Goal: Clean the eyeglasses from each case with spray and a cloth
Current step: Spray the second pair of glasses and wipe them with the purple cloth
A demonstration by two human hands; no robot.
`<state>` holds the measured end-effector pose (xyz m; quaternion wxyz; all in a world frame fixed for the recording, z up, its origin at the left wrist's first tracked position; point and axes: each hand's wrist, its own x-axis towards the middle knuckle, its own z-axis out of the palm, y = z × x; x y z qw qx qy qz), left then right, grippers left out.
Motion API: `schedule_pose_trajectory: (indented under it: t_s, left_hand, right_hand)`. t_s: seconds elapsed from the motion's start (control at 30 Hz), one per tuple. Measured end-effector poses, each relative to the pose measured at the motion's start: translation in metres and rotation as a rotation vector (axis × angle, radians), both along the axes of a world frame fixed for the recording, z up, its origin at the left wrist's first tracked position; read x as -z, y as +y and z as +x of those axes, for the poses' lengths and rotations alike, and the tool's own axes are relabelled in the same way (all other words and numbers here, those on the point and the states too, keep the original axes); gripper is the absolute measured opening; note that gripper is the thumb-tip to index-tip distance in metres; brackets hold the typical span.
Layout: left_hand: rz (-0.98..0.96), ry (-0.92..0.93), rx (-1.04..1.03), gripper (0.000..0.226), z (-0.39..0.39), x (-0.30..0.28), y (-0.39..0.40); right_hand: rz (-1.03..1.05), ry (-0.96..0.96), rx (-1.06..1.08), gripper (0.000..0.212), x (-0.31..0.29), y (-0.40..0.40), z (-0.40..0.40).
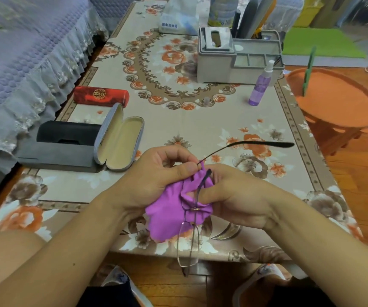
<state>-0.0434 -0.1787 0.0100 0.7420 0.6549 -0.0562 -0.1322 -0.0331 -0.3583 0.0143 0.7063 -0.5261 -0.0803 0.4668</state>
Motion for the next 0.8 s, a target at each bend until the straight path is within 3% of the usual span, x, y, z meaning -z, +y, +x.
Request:
schedule_pose_trajectory:
  t_s: [0.07,0.17,0.27,0.37,0.47,0.6,0.7,0.8]
  left_hand:
    - [0.034,-0.008,-0.05,0.006,0.0,-0.001,-0.001]
    - [0.267,-0.107,-0.282,0.012,-0.007,0.0,-0.004]
    - [0.543,-0.435,-0.575,0.014,-0.026,-0.003,-0.004]
    - [0.71,-0.558,-0.426,0.019,-0.036,0.004,-0.006]
    - [0.82,-0.614,-0.332,0.025,-0.029,0.016,-0.016]
    - [0.809,-0.648,-0.413,0.017,-0.021,0.016,-0.019]
    - [0.75,-0.608,-0.436,0.018,-0.02,0.015,-0.018]
    - [0.626,-0.534,-0.49,0.019,-0.02,0.011,-0.017]
  right_hand:
    - [0.003,-0.019,0.044,0.022,0.0,0.0,-0.001]
    - [-0.033,-0.062,0.276,0.027,0.003,-0.004,0.01]
    - [-0.135,-0.12,0.624,0.031,0.002,-0.018,0.029]
    - [-0.122,-0.136,0.832,0.026,-0.002,-0.026,0.034]
    - [-0.139,-0.163,0.868,0.023,-0.003,-0.028,0.032]
    - [-0.14,-0.162,0.822,0.035,-0.004,-0.033,0.032]
    - [-0.116,-0.171,0.738,0.046,-0.009,-0.037,0.032]
    - [-0.109,-0.211,0.686,0.039,-0.014,-0.04,0.032]
